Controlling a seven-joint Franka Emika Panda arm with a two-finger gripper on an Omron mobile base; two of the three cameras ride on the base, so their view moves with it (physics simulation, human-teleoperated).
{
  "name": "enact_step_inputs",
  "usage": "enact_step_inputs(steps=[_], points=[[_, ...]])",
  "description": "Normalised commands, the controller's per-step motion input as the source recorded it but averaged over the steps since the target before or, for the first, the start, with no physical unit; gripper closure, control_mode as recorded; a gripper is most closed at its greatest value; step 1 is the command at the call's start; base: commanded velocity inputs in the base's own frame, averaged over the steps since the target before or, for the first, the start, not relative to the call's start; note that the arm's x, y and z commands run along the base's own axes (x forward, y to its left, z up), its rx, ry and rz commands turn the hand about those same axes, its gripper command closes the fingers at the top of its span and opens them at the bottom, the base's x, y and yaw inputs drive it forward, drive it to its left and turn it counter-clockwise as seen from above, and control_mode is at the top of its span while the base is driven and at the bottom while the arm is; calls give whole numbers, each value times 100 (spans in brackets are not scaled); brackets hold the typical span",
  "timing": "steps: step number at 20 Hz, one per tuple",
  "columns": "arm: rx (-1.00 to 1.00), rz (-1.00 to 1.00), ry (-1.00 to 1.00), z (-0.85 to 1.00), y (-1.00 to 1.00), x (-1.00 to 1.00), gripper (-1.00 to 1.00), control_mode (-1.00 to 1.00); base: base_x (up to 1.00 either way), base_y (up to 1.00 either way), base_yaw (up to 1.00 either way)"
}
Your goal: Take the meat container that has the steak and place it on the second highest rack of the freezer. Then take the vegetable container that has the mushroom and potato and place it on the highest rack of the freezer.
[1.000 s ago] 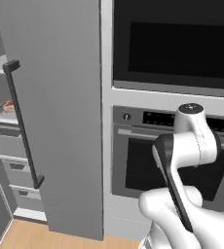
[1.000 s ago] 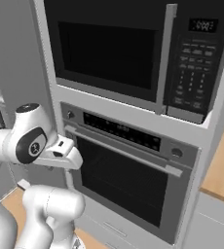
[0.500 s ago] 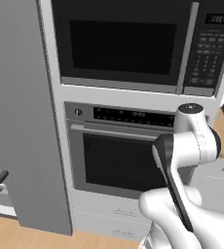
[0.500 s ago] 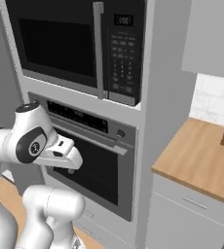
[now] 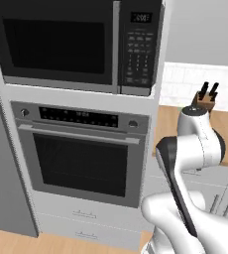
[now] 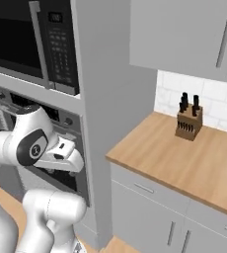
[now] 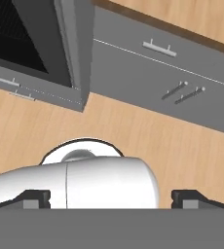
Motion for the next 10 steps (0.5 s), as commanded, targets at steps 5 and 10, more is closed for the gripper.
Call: enact_step_inputs(steps=[5,10], points=[[0,0,0,0,0,0,-100,100,-4,-75,3],[0,0,0,0,0,0,-100,100,1,-80,2]])
